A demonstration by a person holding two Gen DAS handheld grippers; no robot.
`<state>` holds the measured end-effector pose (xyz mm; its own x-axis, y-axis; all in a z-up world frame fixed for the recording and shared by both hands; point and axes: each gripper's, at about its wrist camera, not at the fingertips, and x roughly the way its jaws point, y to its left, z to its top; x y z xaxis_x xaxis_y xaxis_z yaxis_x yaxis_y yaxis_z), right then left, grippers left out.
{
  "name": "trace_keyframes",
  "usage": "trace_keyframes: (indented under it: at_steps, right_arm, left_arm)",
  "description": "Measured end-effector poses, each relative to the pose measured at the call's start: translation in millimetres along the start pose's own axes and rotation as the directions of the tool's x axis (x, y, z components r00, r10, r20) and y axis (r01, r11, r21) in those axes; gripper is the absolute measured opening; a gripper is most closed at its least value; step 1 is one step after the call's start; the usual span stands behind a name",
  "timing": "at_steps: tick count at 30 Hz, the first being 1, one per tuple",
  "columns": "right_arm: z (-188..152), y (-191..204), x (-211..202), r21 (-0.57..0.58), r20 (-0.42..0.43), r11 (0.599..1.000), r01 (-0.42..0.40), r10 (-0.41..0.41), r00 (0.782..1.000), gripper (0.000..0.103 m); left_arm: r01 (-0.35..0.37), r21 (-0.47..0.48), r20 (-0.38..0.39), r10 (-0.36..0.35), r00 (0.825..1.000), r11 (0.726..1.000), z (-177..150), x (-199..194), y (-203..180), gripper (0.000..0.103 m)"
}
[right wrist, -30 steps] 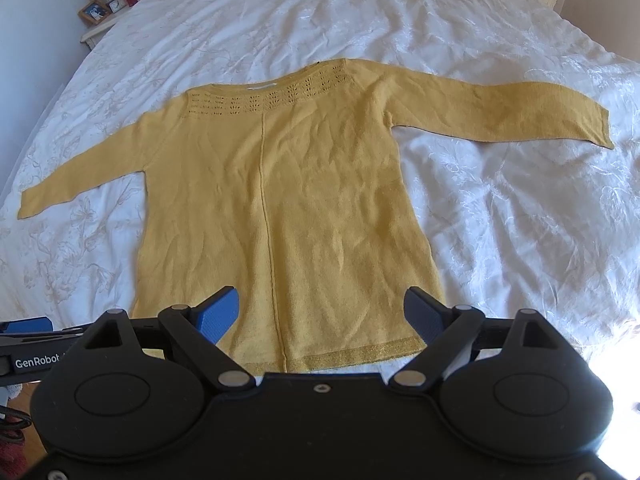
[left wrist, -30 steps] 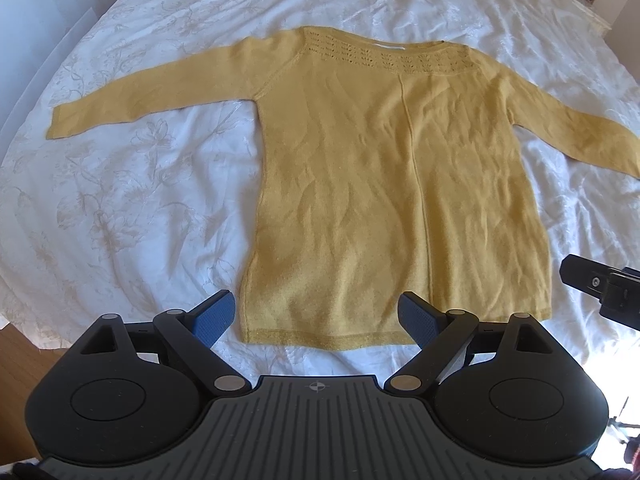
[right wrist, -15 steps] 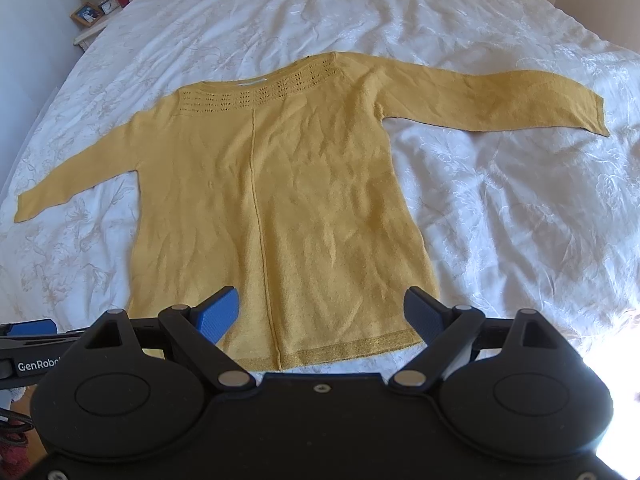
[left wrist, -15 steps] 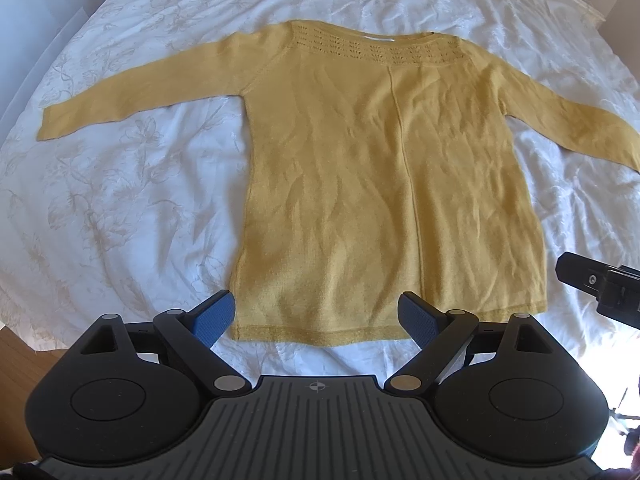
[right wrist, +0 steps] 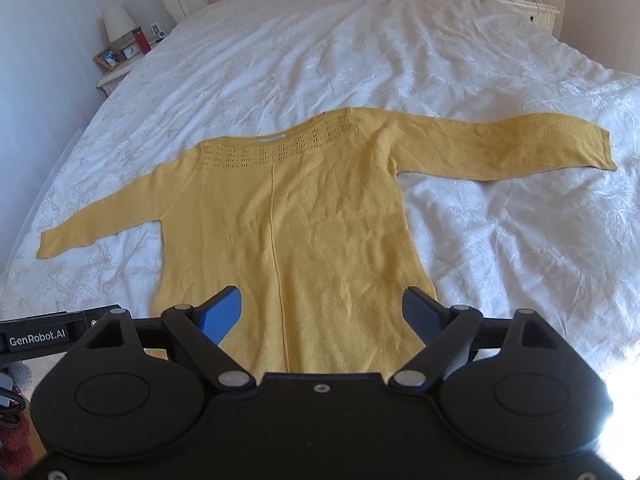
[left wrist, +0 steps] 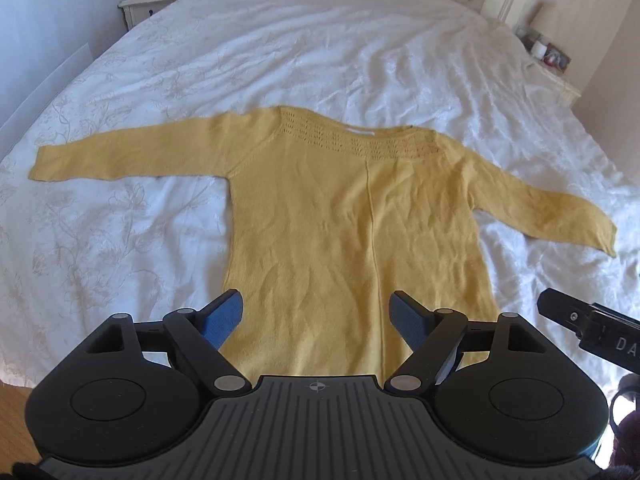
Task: Fold small clothes
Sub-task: 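Move the right gripper to a sweater sleeve cuff and close on it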
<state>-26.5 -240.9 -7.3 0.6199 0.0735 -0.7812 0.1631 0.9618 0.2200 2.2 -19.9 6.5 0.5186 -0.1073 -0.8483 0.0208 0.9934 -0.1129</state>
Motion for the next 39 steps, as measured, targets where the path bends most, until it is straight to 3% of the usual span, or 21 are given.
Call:
trace_keyframes:
  at_steps: [5,8,14,17,20,24,31,39]
  right_arm:
    - [23,-26,-1,-0.007,0.133,0.999,0.047,-0.046,0.990,0.088]
    - [37,-48,8,0.003,0.170,0.997,0.073,-0.073,0.983,0.089]
    - [70,-110,47,0.019,0.093,0.994,0.105,-0.106,0.990,0.087]
    - [83,-146,71,-0.003,0.062,0.986,0.167,-0.166,0.984,0.079]
    - [98,-189,93,-0.007,0.018,0.978,0.210,-0.210,0.978,0.073]
    - [119,-248,114,-0.017,-0.027,0.962,0.273,-0.273,0.962,0.069]
    - [149,-340,137,-0.026,-0.048,0.921,0.388,-0.389,0.920,0.066]
    - [156,-409,169,0.075,-0.114,0.944,0.321,-0.311,0.943,0.066]
  left_arm:
    - [0.088,-0.058,0.137,-0.079,0.987,0.994,20,-1,-5,0.080]
    - [0.174,-0.108,0.232,-0.145,0.962,0.979,28,6,-9,0.081]
    - [0.052,-0.100,0.154,-0.036,0.987,0.994,51,38,-47,0.081]
    - [-0.001,-0.086,0.105,0.010,0.994,0.996,56,53,-64,0.081]
    - [-0.059,-0.034,0.054,0.061,0.997,0.998,60,67,-81,0.081]
    - [-0.173,0.063,0.009,0.173,0.985,0.983,60,81,-105,0.080]
    - [-0.186,0.073,-0.054,0.190,0.980,0.980,60,100,-130,0.078]
    - [-0.211,0.072,-0.127,0.218,0.968,0.975,63,117,-142,0.073]
